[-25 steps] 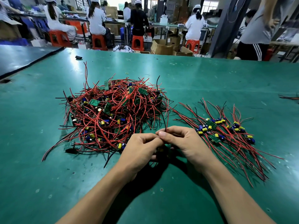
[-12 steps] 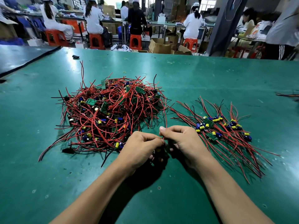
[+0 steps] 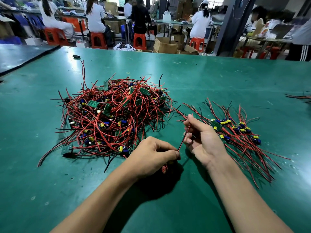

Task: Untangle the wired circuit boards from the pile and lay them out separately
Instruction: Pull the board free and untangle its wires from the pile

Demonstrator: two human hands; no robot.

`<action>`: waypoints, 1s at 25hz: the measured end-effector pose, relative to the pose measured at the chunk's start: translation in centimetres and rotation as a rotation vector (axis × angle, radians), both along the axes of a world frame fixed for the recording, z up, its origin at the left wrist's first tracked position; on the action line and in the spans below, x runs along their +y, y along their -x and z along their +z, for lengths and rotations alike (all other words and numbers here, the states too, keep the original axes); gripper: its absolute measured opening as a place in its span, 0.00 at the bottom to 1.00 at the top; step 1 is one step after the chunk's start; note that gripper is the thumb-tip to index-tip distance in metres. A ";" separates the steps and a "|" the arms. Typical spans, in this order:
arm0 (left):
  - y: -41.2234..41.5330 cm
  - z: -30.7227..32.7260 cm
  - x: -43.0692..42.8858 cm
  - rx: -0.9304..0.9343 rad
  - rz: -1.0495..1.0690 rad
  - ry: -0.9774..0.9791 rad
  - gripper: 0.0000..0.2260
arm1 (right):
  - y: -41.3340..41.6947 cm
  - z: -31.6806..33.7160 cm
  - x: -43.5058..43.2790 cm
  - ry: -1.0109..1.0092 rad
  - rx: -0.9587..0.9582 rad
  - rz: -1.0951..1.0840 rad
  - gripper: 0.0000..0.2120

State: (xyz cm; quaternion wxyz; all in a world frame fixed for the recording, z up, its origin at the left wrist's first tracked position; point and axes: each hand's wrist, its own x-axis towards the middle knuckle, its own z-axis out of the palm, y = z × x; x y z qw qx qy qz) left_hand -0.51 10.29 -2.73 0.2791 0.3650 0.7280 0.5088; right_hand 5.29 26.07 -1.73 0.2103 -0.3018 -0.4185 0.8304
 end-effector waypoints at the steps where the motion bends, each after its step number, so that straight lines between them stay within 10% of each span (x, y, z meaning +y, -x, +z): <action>1: 0.0 -0.1 0.0 -0.002 -0.012 0.012 0.09 | 0.0 0.0 0.0 0.027 0.008 -0.013 0.12; 13: -0.4 -0.3 -0.1 -0.040 -0.028 0.024 0.06 | -0.5 0.1 1.0 0.433 0.128 -0.011 0.13; 21: 0.0 0.6 -0.4 -0.521 0.280 -0.337 0.06 | -1.1 -1.1 -1.0 -0.378 -0.025 0.518 0.25; 25: 0.7 1.3 -0.9 -0.652 0.309 -0.370 0.24 | -1.5 -1.3 -2.2 -0.500 0.043 0.688 0.18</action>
